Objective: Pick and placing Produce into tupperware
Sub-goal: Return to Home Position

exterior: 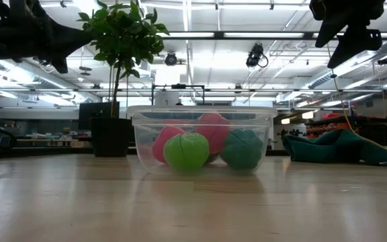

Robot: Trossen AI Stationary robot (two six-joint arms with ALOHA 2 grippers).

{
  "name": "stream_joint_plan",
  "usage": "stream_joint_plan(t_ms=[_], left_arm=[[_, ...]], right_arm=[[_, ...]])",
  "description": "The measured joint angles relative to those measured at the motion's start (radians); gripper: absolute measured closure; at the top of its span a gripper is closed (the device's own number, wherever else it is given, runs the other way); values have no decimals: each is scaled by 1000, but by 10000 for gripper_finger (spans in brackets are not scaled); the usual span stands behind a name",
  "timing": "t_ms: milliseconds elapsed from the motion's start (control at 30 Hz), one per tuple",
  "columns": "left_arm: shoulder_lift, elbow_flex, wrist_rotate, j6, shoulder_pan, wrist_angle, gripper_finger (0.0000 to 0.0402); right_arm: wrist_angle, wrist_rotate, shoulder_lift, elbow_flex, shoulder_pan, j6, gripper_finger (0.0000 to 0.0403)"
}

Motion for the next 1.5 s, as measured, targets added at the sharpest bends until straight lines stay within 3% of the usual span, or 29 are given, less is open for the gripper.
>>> stream_joint_plan(t_ms=[333,600,1000,1500], left_arm=[[0,0,51,-52,-1,-173,390],[0,0,108,-48,-40,-213,397],[0,0,110,-82,-64,-234,388],[0,0,109,-210,-64,-236,369]], right_arm=[[0,1,0,0,0,0,147],[0,1,0,0,0,-12,147],[-10,3,-17,1,0,-24,147],[-121,112,-260,-32,0,-120,147]])
